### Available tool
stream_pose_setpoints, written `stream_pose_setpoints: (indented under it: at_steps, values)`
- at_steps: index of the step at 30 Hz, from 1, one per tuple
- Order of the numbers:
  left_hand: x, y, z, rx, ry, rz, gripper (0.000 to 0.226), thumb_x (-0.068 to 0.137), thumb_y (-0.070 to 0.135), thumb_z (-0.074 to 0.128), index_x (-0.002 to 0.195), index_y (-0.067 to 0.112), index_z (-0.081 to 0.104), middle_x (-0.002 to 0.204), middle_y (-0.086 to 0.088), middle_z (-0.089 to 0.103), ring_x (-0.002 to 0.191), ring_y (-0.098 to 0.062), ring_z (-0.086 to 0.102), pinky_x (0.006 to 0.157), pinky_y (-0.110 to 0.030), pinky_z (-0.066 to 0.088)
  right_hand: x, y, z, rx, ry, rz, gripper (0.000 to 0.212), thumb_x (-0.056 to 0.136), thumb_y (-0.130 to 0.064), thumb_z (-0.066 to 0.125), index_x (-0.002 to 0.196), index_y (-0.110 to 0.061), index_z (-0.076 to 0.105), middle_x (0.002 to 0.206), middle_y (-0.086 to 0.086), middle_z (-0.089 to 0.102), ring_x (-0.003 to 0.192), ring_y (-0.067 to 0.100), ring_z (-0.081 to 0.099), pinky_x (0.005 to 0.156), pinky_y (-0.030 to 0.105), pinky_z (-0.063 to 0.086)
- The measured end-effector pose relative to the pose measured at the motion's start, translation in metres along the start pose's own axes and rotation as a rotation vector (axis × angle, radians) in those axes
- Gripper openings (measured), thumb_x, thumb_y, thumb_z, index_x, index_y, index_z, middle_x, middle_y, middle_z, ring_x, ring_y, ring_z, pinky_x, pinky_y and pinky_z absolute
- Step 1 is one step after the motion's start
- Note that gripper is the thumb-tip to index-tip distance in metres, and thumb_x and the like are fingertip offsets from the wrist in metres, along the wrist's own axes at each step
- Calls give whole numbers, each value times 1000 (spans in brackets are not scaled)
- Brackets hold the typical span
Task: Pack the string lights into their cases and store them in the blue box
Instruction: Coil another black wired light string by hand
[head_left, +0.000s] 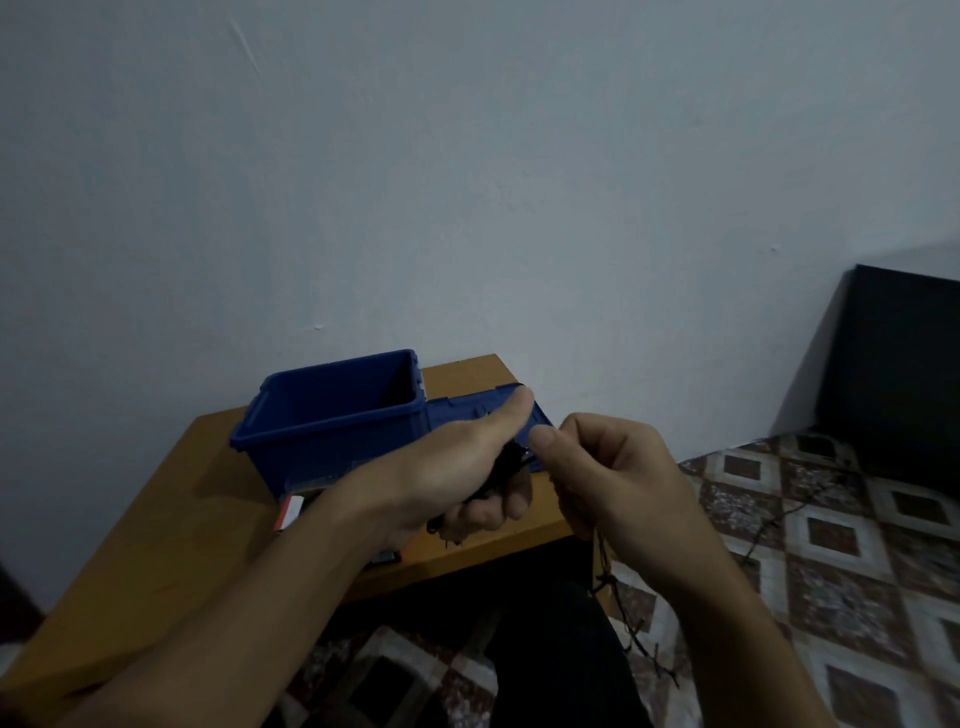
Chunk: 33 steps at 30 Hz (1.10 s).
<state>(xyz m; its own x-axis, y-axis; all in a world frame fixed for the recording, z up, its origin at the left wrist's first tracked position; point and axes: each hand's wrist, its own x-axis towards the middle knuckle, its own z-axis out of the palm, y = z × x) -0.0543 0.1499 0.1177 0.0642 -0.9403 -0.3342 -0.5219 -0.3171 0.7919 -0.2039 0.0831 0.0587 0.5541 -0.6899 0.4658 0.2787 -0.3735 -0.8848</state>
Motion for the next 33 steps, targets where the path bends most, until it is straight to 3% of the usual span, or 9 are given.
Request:
stream_pose_setpoints:
  at_steps: [6,13,17,22,28,31,33]
  values:
    - [-1,-5,-7,-15,-62,37,79,84,87,18,57,17,45,50,3,28,45,-13,19,50,-28,20,-2,-1,-9,-38,-48,-73,23,95,-29,63,88,-7,67,69,2,58,59,16,51,55,30,45]
    - [-1,-2,-8,-145,-211,105,66,93,74,27,59,19,22,47,2,21,45,-15,12,45,-26,17,4,5,-4,-53,5,-117,19,95,-19,60,92,-2,68,71,-7,64,63,-2,55,60,13,43]
    - [-1,-4,-12,-313,-351,148,62,97,67,31,58,18,25,45,4,22,45,-15,11,46,-30,13,4,5,-5,-12,42,-119,19,91,-27,61,97,-10,66,74,2,60,65,7,53,60,22,43]
    - [2,-5,-12,-597,-553,262,60,99,61,29,61,15,35,44,5,32,42,-13,17,44,-28,17,4,10,1,5,10,-107,11,99,-13,58,93,-5,63,74,10,59,65,15,52,59,29,44]
    - [2,-7,-7,-791,-578,388,61,99,60,28,71,9,49,50,0,42,45,-16,26,49,-30,27,4,15,4,17,-20,-75,15,99,-16,59,89,-8,66,74,8,64,66,17,56,61,28,47]
    - [2,-8,-5,-865,-556,438,61,99,59,30,78,6,52,54,-3,47,47,-16,39,52,-31,31,3,16,7,-25,-35,-50,15,101,-10,57,93,-8,69,86,18,70,79,36,66,71,47,57]
    - [1,-8,-5,-897,-528,462,61,100,57,30,81,5,55,58,-5,50,51,-18,45,56,-33,35,3,16,9,-37,-55,-25,16,102,-10,56,98,-7,71,91,17,73,89,41,68,80,56,56]
